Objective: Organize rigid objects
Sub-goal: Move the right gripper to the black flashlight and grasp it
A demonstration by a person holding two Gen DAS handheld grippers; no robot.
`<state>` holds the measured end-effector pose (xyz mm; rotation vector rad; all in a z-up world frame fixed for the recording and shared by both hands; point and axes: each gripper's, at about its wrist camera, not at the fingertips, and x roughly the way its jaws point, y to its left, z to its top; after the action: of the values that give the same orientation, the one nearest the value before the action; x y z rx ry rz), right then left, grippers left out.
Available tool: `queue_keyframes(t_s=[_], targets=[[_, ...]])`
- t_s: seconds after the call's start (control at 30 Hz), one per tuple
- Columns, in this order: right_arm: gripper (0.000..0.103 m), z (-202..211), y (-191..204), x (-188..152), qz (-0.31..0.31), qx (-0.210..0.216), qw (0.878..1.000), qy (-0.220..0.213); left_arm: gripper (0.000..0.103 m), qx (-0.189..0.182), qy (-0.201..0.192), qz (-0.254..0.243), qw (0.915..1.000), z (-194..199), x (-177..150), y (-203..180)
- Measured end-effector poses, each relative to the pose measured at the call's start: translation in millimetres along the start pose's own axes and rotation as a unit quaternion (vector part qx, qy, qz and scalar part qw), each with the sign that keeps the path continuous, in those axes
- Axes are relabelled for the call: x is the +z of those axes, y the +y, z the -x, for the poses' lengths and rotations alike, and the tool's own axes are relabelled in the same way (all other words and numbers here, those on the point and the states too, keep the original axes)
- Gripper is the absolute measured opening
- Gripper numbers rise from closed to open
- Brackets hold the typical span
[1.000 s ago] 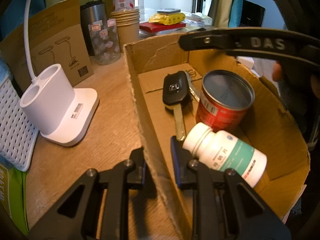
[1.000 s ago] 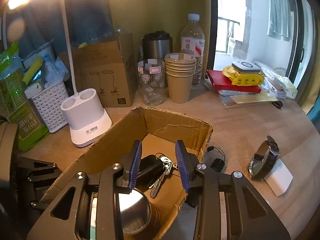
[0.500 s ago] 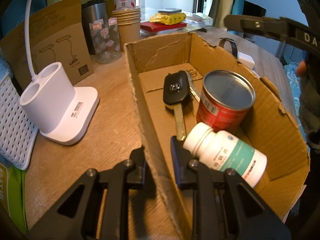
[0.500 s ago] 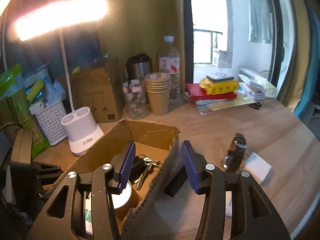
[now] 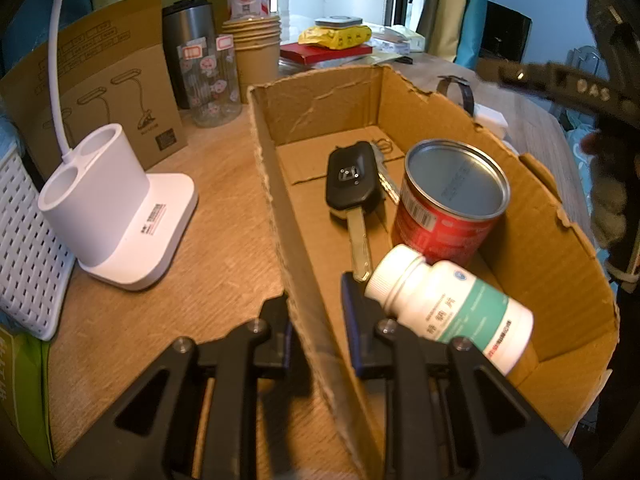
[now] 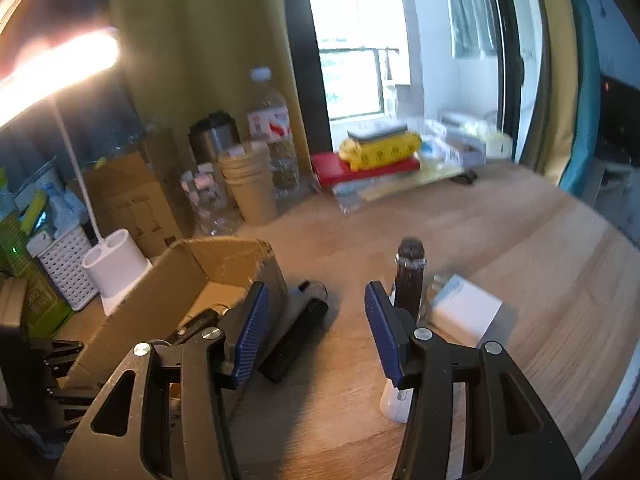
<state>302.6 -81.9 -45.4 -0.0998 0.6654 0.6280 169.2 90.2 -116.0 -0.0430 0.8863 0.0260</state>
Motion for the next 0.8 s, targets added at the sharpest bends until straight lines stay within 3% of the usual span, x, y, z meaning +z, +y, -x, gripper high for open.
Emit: queue_keyframes(t_s=[0.37,0.8], targets=[[0.053,-47.9,0.5,-19.9,0.006,0.003,0.997,0.073,0.022,0.0,0.0,0.0,1.0,-0.3,-0.2,0.0],[0.053,-68.6,7.6,-24.3,0.021,0.004,0.994,0.103,0.022,0.0,0.0,0.0,1.0,-0.4,-0.1,0.2]])
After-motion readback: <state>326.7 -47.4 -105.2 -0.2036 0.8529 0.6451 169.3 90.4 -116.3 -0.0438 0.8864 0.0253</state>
